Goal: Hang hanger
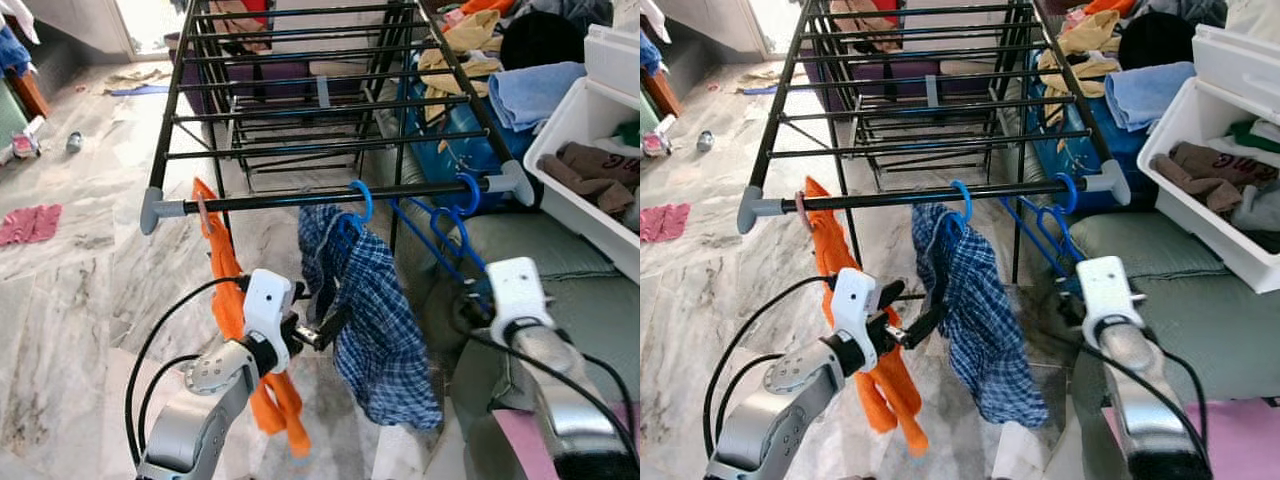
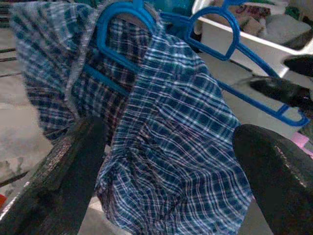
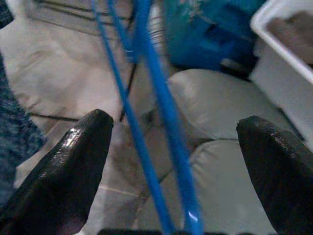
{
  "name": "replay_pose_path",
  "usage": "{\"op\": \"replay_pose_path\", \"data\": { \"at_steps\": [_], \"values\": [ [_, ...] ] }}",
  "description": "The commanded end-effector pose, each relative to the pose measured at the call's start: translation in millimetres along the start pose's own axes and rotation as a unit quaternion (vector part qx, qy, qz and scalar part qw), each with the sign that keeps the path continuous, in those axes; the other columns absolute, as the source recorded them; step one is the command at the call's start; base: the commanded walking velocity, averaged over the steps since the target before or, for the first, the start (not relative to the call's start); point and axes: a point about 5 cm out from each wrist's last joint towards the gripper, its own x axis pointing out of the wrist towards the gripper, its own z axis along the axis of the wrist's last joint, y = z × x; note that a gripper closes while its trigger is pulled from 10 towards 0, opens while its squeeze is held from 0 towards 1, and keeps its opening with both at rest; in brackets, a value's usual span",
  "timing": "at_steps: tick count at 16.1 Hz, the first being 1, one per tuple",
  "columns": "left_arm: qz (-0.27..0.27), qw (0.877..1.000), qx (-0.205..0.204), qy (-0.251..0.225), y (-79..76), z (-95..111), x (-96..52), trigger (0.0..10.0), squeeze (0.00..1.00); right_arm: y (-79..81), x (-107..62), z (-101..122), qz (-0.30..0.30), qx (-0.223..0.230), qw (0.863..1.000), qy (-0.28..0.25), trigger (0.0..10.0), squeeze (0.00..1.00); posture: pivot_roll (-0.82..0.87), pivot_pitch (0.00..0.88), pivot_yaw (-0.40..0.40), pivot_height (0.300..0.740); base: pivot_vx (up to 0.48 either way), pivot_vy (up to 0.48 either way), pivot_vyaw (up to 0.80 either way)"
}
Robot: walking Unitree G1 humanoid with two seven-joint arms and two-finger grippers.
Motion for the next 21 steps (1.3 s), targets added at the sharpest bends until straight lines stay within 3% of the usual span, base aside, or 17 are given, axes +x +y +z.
{"op": "replay_pose_path", "data": {
  "at_steps": [1,3,4,5,9,12,16,17,19,20,21],
  "values": [
    [0.006,1.0,0.002,-0.004,0.4,0.2,-2.0,10.0,0.0,-4.6,-7.7,3.5,-0.026,0.002,0.999,-0.018,10.0,1.0,-0.03,0.08,-0.022,0.74,0.0,0.0,0.0],
    [0.007,1.0,0.002,-0.005,0.0,-0.5,-2.2,10.0,0.0,-5.7,-15.1,8.9,-0.053,-0.004,0.997,-0.048,10.0,1.0,-0.03,0.083,-0.021,0.74,0.0,0.0,0.0],
    [0.03,0.999,0.012,-0.007,5.2,-0.1,-1.7,10.0,0.0,-9.0,-23.6,27.1,-0.096,-0.011,0.99,-0.105,10.0,1.0,-0.04,0.086,-0.018,0.74,0.0,0.0,0.0],
    [0.04,0.999,0.016,-0.009,6.8,0.0,-1.3,10.0,0.0,-7.8,-26.8,35.1,-0.103,-0.019,0.987,-0.124,10.0,1.0,-0.04,0.087,-0.018,0.74,0.0,0.0,0.0],
    [0.043,0.999,0.012,0.002,4.3,-5.1,-2.1,10.0,0.0,7.0,-28.6,30.0,-0.078,0.014,0.991,-0.111,10.0,1.0,-0.03,0.085,-0.012,0.74,-0.061,0.0,0.0],
    [0.044,0.999,0.018,0.011,7.5,-6.3,-7.9,10.0,0.0,22.1,-33.2,37.0,-0.071,0.056,0.987,-0.131,10.0,1.0,-0.02,0.099,0.005,0.74,-0.321,0.0,0.0],
    [0.069,0.997,0.02,0.008,15.8,-4.6,-10.3,10.0,0.0,15.5,-32.0,33.1,-0.086,0.058,0.987,-0.126,10.0,0.98,-0.01,0.103,0.004,0.74,-0.33,0.0,0.0],
    [0.066,0.997,0.024,0.01,16.2,-4.7,-10.8,10.0,0.0,16.3,-30.1,32.3,-0.091,0.067,0.986,-0.121,10.0,0.83,-0.01,0.102,0.007,0.74,-0.319,0.0,0.0],
    [0.085,0.996,0.015,0.0,20.4,-2.2,-11.6,10.0,0.0,20.7,-30.4,29.4,-0.088,0.065,0.987,-0.118,10.0,0.62,-0.01,0.099,0.005,0.74,-0.144,0.0,0.0],
    [0.166,0.986,0.024,0.014,34.0,0.7,-13.2,10.0,0.0,21.9,-29.7,29.2,-0.081,0.08,0.985,-0.129,10.0,0.01,0.0,0.092,0.003,0.74,0.0,0.0,0.0],
    [0.189,0.98,0.059,0.01,41.3,3.7,-20.2,10.0,0.0,20.7,-29.0,32.8,-0.081,0.091,0.98,-0.156,10.0,0.0,0.01,0.085,0.002,0.74,0.0,0.0,0.0]
  ]
}}
